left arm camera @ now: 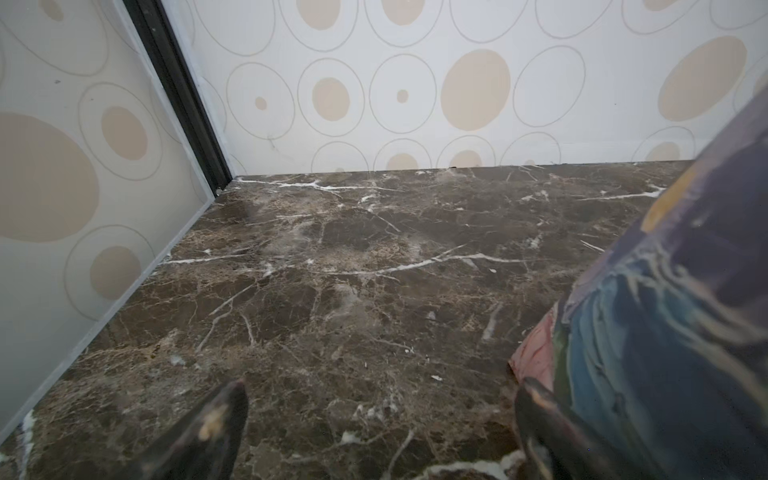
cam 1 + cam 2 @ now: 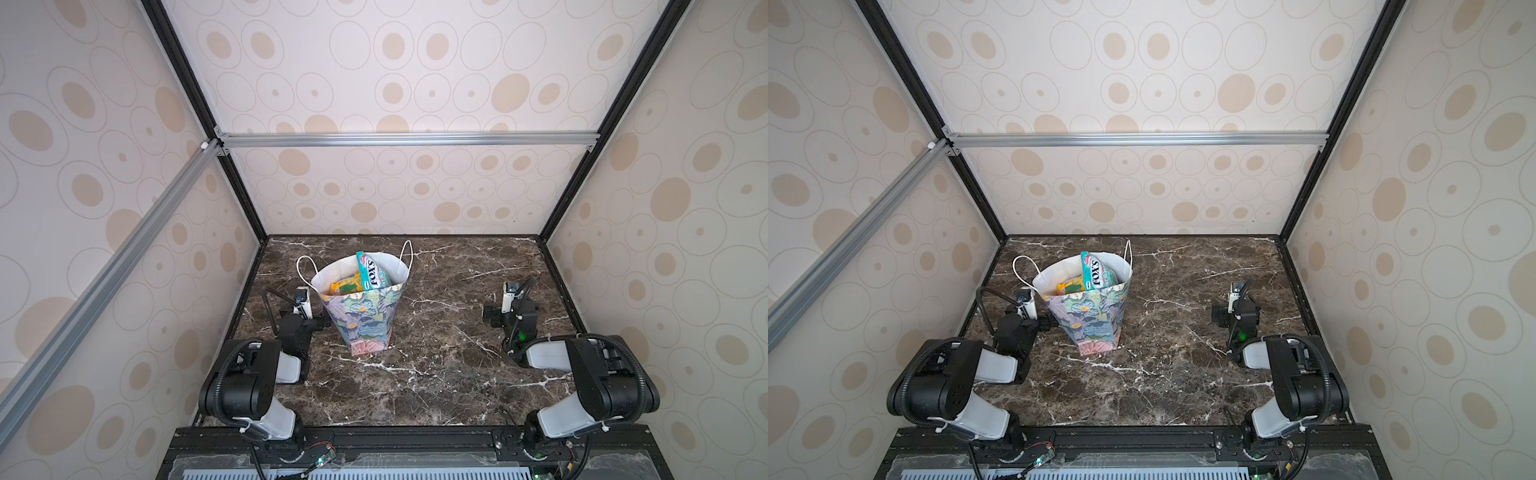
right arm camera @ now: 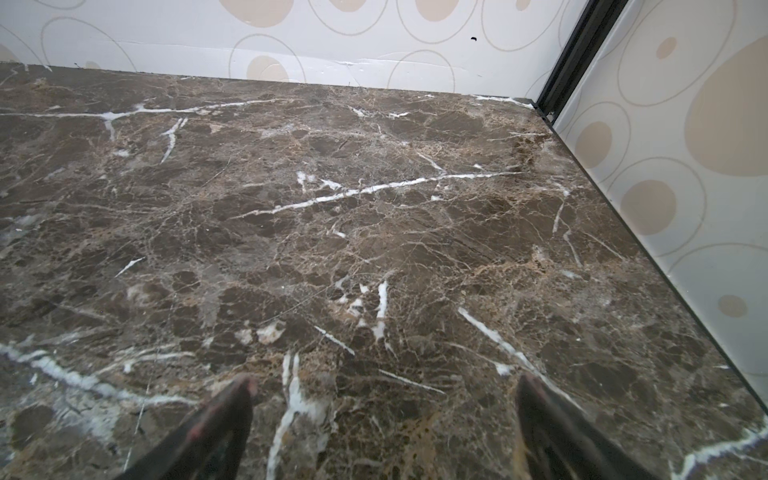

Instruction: Place the snacks into the paper bag

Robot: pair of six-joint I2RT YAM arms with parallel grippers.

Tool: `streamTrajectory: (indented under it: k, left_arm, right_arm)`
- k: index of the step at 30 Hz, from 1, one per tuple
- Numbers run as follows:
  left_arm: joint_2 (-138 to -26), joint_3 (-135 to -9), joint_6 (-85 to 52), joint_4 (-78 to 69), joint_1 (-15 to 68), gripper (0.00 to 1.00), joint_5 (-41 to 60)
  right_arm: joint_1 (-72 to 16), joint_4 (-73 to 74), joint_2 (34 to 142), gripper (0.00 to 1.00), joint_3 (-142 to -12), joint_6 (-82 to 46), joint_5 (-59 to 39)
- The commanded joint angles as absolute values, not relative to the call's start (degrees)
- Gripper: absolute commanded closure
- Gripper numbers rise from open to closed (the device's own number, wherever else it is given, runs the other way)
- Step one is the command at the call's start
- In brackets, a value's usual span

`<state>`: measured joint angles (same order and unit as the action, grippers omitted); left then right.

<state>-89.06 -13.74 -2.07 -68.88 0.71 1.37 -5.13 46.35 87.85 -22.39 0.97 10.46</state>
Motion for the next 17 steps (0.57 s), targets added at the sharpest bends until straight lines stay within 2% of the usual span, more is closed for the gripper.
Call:
streamTrajectory:
  k: [1,17]
  left_arm:
    - [-89.05,-14.33,-0.44,-72.17,0.44,0.00,0.48]
    - [-88.95,-14.50,-0.44,-71.46,0.46,0.00,0.53]
  right_arm:
    - [-5.03,47.64,88.24,0.00,-23.29,1.56,10.12]
    - [-5.03,47.59,88.20,0.00,-23.26,1.57,10.18]
